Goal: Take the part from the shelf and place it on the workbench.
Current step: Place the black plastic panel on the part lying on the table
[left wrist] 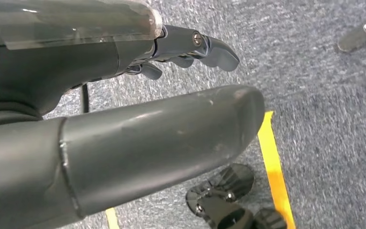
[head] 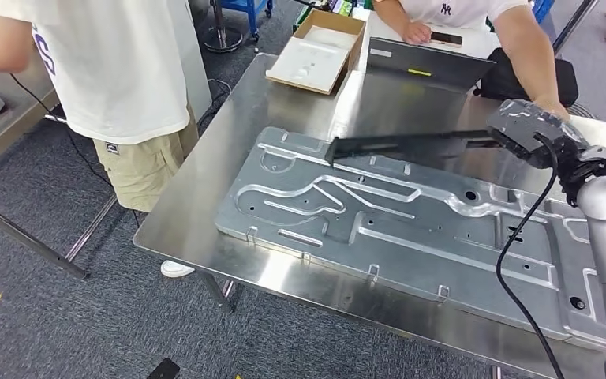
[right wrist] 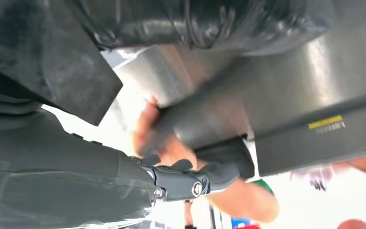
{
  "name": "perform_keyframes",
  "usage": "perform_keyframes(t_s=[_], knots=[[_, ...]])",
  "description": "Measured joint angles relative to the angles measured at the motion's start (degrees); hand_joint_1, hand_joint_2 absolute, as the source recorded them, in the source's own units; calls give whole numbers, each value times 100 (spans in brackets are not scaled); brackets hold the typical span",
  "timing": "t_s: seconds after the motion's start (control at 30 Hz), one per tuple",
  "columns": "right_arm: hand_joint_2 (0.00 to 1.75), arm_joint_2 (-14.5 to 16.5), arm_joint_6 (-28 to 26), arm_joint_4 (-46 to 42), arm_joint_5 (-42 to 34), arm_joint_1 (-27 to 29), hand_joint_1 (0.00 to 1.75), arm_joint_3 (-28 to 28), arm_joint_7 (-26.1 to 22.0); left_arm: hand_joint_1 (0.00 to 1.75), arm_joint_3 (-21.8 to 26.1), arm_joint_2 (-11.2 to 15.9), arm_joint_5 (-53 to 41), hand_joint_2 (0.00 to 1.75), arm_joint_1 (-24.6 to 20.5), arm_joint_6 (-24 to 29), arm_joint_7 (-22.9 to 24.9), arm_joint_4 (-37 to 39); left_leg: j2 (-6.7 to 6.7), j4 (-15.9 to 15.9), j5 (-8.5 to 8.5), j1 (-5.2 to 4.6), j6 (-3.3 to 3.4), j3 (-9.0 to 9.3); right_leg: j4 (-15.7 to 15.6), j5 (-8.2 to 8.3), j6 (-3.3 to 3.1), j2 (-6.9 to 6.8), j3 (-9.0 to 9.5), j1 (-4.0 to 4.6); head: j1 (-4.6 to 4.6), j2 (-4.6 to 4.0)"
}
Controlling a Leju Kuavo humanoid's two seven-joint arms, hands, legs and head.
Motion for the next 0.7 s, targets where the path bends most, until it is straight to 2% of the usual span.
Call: perform_keyframes(t_s=[0.07, 0.1, 0.13, 0.17, 0.2, 0.23, 0.27, 0.3, 0.4, 0.47, 0.57, 0.6, 0.63, 0.67, 0.7], knots=[[0, -1, 81, 11, -33, 4, 0, -16, -3, 0, 1, -1, -1, 0, 3, -1, 0, 0, 2, -1, 1, 1, 13, -2, 713, -318, 41, 0, -347, -20, -1, 1], [0, -3, 126, 23, -54, 12, 0, -18, -4, 0, 1, -1, -2, 0, 6, -3, 0, 0, 3, 5, -1, 2, 12, -3, 930, -360, 59, -1, -459, -35, -1, 1], [0, -11, 153, 34, -71, 14, 0, -18, -7, 0, 1, -2, -2, 0, 9, -5, 1, 0, 2, 15, -6, 5, 6, -4, 936, -287, 75, -2, -468, -51, -1, 1], [0, -25, 164, 43, -84, 7, 0, -18, -11, 0, 1, -4, -2, 0, 12, -8, 1, 0, 1, 33, -17, 11, -6, -4, 715, -114, 87, -5, -361, -67, -1, 1], [0, -44, 166, 49, -92, -6, 0, -18, -15, 0, 1, -4, -3, 0, 13, -10, 3, 0, -2, 59, -34, 18, -28, -4, 333, 98, 97, -11, -172, -83, -1, 1], [0, -62, 163, 50, -95, -20, 0, -18, -20, 0, 2, -3, -3, 0, 13, -11, 5, 0, -6, 88, -54, 17, -58, -10, -42, 242, 100, -18, 17, -81, 0, 1], [0, -74, 156, 48, -95, -29, 0, -18, -22, 0, 3, -2, -4, 0, 13, -11, 7, 0, -10, 116, -72, 12, -89, -18, -331, 334, 84, -15, 157, -73, -1, 1], [0, -80, 147, 45, -94, -24, 0, -19, -21, 0, 5, -1, -4, 0, 14, -11, 9, 0, -12, 133, -81, 5, -119, -26, -485, 357, 59, -12, 227, -58, -2, 1], [0, -83, 92, 19, -137, 48, 0, -26, -33, 0, 13, -1, -4, 0, 20, -11, 11, 0, -12, 140, -90, -2, -198, -40, -519, 361, -49, 3, 219, -44, -3, 1], [0, -79, 13, -58, -365, 145, 0, -88, -97, 0, 21, -5, -2, 0, 21, -11, 6, 0, -9, 366, -264, 8, -250, -139, -537, 381, -132, -2, 219, -60, -4, 1], [0, -77, -82, -238, -826, 425, 0, -315, -186, 0, 43, -4, 0, 0, 40, -13, -8, 1, -8, 1408, -795, 21, -290, -601, -542, 380, -202, -24, 219, -35, -3, 1], [0, -77, -93, -285, -906, 523, 0, -380, -192, 0, 47, -3, 0, 0, 54, -15, -12, 3, -8, 1686, -878, 21, -291, -727, -541, 378, -206, -27, 219, -23, -3, 1], [0, -77, -101, -330, -956, 609, 0, -433, -193, 0, 48, -2, -1, 0, 66, -18, -16, 4, -8, 1760, -848, 21, -284, -760, -539, 377, -208, -24, 220, -15, -3, 1], [0, -77, -113, -377, -990, 686, 0, -475, -194, 0, 49, -2, -1, 0, 74, -22, -19, 5, -8, 1612, -718, 21, -267, -687, -538, 376, -208, -18, 223, -8, -3, 0], [0, -77, -130, -431, -1014, 755, 0, -510, -196, 0, 49, -2, -2, 0, 77, -25, -22, 7, -10, 1269, -520, 20, -239, -518, -536, 375, -207, -11, 227, -2, -3, 0]])
